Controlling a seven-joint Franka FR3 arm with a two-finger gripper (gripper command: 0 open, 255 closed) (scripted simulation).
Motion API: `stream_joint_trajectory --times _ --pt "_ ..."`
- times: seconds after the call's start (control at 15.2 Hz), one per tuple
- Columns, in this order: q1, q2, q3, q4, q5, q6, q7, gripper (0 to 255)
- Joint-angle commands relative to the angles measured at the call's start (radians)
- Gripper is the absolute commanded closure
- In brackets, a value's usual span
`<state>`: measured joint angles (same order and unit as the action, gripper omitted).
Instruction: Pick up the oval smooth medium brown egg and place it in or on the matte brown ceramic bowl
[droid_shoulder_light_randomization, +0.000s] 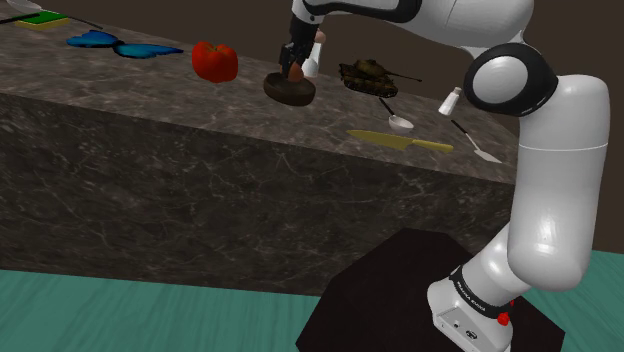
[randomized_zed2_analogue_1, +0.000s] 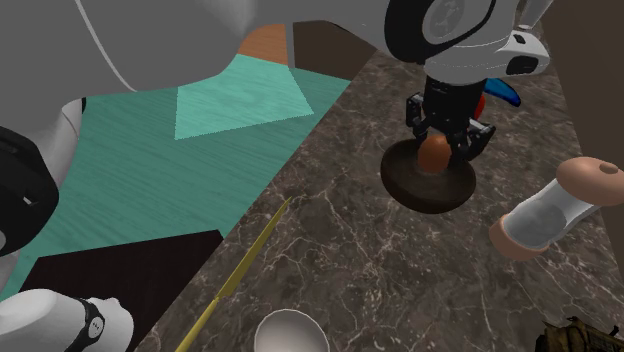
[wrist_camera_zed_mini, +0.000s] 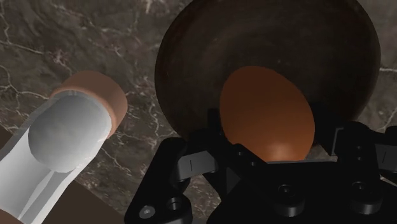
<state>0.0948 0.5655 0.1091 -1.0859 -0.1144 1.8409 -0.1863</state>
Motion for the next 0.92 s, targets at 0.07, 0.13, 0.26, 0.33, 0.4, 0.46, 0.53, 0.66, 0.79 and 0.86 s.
stream_joint_trajectory --times 0.07,0.13,0.26,0.33,0.4,0.46,0.53,0.66,0.79,0.86 --pt "0.000 -0.001 0.000 -0.001 0.000 0.001 0.000 255" --pt "0.000 -0.001 0.000 -0.001 0.000 0.001 0.000 255" --pt "0.000 -0.001 0.000 -0.002 0.000 0.001 0.000 0" --pt "0.000 -0.001 0.000 -0.002 0.000 0.001 0.000 0" --pt "0.000 -0.001 0.000 -0.002 0.000 0.002 0.000 0" --pt "0.000 -0.001 0.000 -0.002 0.000 0.002 0.000 0" --pt "0.000 -0.001 0.000 -0.002 0.000 0.002 0.000 0" --pt "0.002 -0.004 0.001 0.026 0.001 -0.030 -0.001 0" --pt "0.006 -0.004 0.001 0.094 0.001 -0.097 -0.004 0" --pt "0.009 -0.001 0.001 0.126 0.001 -0.126 -0.005 0"
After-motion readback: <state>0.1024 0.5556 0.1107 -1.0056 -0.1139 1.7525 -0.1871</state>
